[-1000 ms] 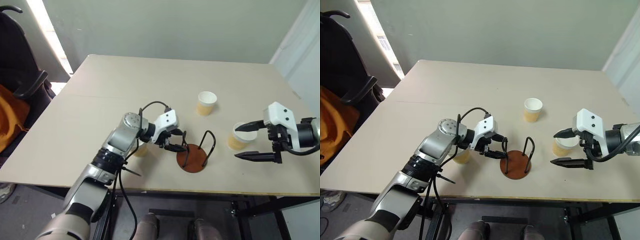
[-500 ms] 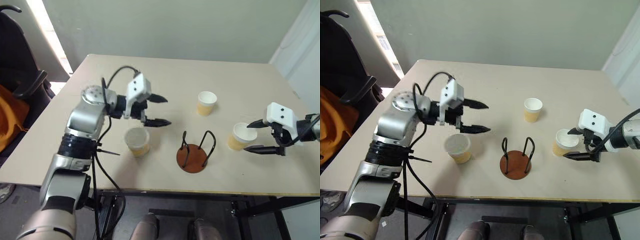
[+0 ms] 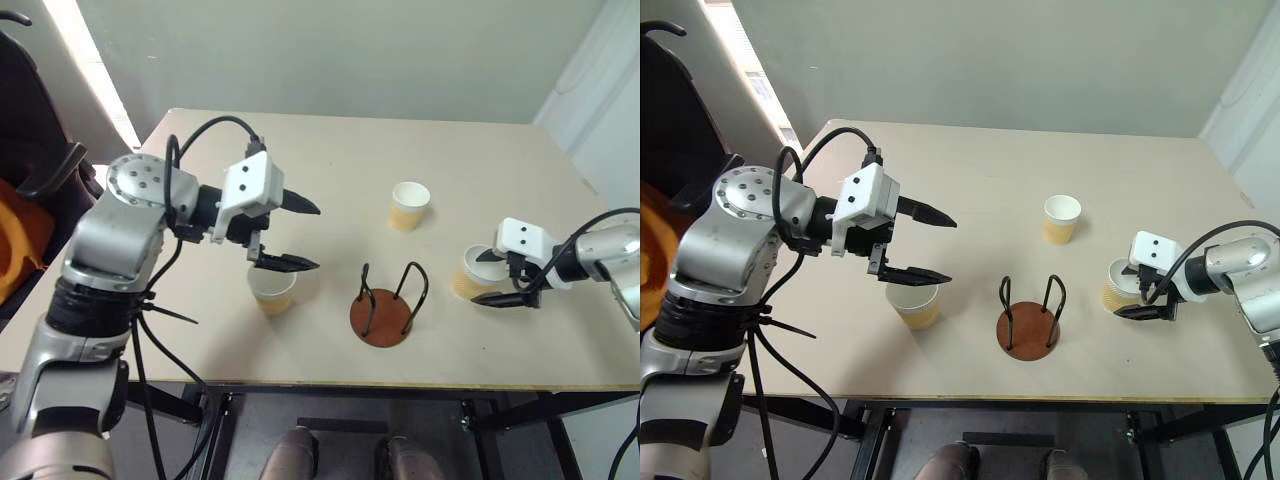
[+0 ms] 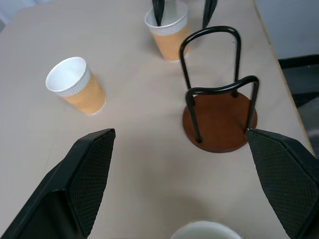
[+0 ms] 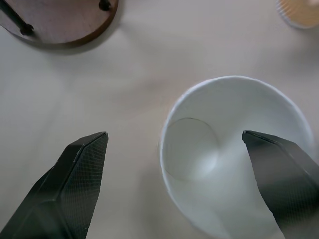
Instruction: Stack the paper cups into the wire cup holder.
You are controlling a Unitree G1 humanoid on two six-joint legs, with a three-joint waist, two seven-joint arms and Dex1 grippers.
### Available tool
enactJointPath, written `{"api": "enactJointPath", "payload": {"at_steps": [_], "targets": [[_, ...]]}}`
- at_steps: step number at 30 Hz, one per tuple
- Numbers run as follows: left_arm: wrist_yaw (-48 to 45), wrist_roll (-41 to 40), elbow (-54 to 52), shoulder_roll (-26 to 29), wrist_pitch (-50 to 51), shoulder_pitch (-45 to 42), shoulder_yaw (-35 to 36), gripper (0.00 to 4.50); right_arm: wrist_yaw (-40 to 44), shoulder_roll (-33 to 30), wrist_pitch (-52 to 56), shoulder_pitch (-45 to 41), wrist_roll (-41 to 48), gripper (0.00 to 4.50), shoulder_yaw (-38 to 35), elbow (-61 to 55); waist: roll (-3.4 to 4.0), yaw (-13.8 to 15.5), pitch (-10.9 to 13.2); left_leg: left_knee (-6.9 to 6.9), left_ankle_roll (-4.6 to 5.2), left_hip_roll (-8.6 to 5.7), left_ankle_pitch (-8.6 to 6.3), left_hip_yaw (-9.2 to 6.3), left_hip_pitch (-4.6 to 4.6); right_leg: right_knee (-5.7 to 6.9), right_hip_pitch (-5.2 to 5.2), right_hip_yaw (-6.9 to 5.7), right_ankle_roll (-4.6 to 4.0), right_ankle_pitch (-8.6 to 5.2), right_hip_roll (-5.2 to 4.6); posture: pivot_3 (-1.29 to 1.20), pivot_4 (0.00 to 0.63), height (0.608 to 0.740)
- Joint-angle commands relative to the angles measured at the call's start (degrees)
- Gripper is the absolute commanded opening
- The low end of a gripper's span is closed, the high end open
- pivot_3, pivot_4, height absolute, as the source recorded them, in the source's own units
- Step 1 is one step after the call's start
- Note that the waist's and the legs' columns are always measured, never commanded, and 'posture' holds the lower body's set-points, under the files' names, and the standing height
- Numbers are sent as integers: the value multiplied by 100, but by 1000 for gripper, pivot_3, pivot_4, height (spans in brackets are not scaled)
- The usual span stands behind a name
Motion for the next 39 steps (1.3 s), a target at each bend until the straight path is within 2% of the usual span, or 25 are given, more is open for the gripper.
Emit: {"api": "enactJointPath", "payload": {"at_steps": [1,4,7,13,18,23,29,33,39], "targets": [[-56,-134,-343,197,53,71,129,4486,75,27,-121,-158,-117,4500,-44,74,0,-5,0,0,-2,1,-2,0,2,0,0,0,-5,-1,0,0,150,740],[-52,-176,-452,358,91,161,184,4486,150,102,-167,-198,-168,4500,-33,167,1,-10,0,-1,-6,7,-5,0,4,1,-1,-8,-25,-5,0,0,150,740],[-108,-345,-624,568,157,313,326,4500,189,182,-198,-248,-233,3932,-22,257,1,-29,1,-2,-12,10,-7,0,5,2,-4,-10,-44,-13,1,0,150,740],[-76,-783,-873,717,352,511,589,4500,289,350,-268,-380,-314,1839,15,419,2,-48,1,-4,-18,12,-11,0,6,5,-6,-13,-58,-21,1,0,150,740],[57,-839,-891,711,399,527,609,4500,482,345,-263,-458,-315,32,-32,341,3,-50,2,-5,-22,13,-13,-1,6,6,-6,-14,-63,-23,0,0,150,740],[126,-808,-773,735,341,523,608,4500,1055,8,-45,-751,145,32,-414,-181,8,-55,5,-10,-29,13,-16,-1,5,6,-10,-17,-71,-28,0,0,150,740],[121,-788,-664,793,236,579,627,4500,1803,-133,363,-2023,1249,32,-634,-964,21,-104,13,-44,-50,16,-9,0,9,7,-25,-18,-90,-40,5,0,150,740],[144,-758,-604,781,166,609,582,4500,1820,142,523,-2881,1967,32,-136,-1344,21,-131,13,-75,-58,22,0,-1,16,9,-34,-22,-110,-51,8,0,150,740],[157,-829,-679,728,182,623,560,4500,1820,132,225,-3022,2428,32,716,-1715,20,-122,12,-84,-66,29,8,-6,7,8,-41,-32,-128,-62,10,0,150,740]]}}
